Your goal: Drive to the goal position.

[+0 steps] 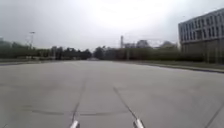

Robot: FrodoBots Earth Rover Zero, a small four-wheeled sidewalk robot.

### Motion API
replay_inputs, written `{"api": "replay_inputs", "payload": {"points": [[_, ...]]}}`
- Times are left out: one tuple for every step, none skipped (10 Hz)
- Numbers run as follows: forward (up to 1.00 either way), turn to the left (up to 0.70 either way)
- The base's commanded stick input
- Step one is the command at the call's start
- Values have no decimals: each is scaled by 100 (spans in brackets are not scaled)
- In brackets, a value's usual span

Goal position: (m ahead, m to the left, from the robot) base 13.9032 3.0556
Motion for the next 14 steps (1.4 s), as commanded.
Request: {"api": "replay_inputs", "payload": {"points": [[100, 0], [100, 0], [100, 0], [100, 0], [100, 0], [100, 0], [100, 0], [100, 0], [100, 0], [100, 0], [100, 0], [100, 0], [100, 0], [100, 0]]}}
